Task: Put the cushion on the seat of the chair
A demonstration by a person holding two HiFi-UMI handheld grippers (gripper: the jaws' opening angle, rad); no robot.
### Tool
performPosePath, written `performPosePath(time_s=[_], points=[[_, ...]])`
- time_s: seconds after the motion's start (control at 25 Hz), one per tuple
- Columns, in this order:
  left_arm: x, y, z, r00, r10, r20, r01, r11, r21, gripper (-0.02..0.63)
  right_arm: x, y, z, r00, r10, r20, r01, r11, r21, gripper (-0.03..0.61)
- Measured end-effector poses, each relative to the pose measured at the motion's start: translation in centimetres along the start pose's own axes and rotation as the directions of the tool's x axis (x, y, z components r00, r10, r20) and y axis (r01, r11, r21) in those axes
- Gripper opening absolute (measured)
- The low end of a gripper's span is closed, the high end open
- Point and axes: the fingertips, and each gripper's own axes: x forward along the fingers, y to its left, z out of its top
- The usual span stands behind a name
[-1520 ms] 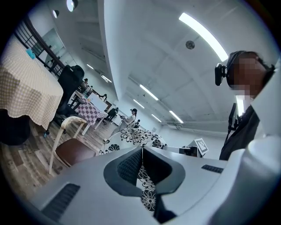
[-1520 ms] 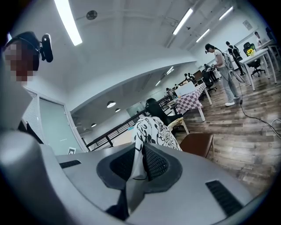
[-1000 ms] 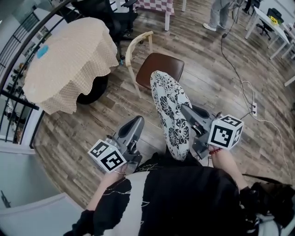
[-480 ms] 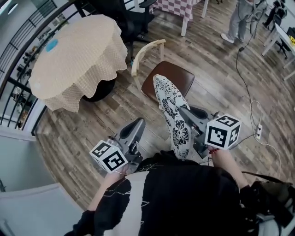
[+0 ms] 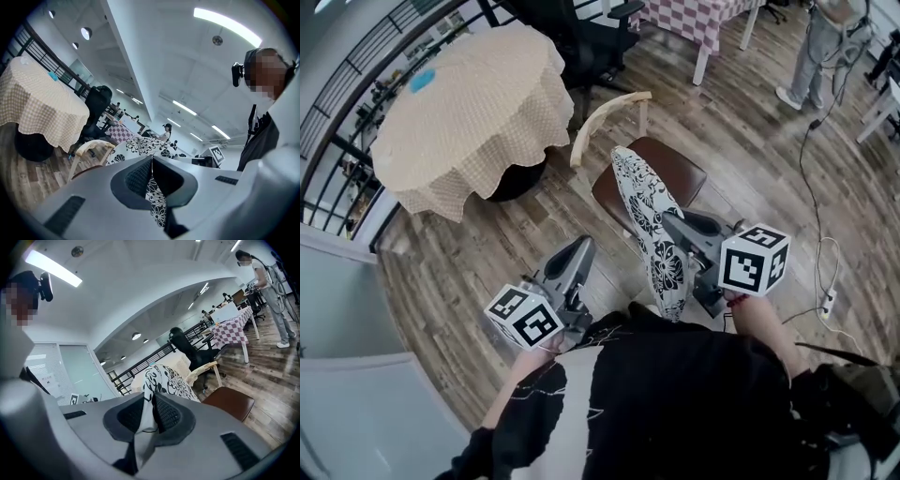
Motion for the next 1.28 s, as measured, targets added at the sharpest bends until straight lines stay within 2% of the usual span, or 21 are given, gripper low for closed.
performPosePath(time_s=[0.28,0.64,0.88,1.04,1.28], points=[[3.1,1.6,0.1,0.999,0.05,0.015,-0.049,0.996,-0.072,0.018,1.4,-2.0,1.9,0.998,0.037,-0.051,-0.037,0.999,0.001,0.043],[5.1,1.0,-1.6,0.997,0.075,-0.024,-0.076,0.995,-0.062,0.015,2.6,-4.1,1.1,0.992,0.111,-0.068,-0.106,0.992,0.068,0.043],[6.9,0.6,-1.9,0.996,0.065,-0.063,-0.068,0.997,-0.042,0.015,3.2,-4.5,1.1,0.99,0.116,-0.086,-0.11,0.991,0.076,0.043],[7.9,1.2,-2.2,0.995,0.049,-0.082,-0.053,0.997,-0.05,0.015,4.1,-5.2,0.5,0.989,0.098,-0.11,-0.094,0.995,0.041,0.043],[9.1,2.5,-2.7,0.992,0.037,-0.122,-0.045,0.997,-0.065,0.015,5.3,-6.4,-1.0,0.985,0.076,-0.156,-0.068,0.996,0.053,0.043]])
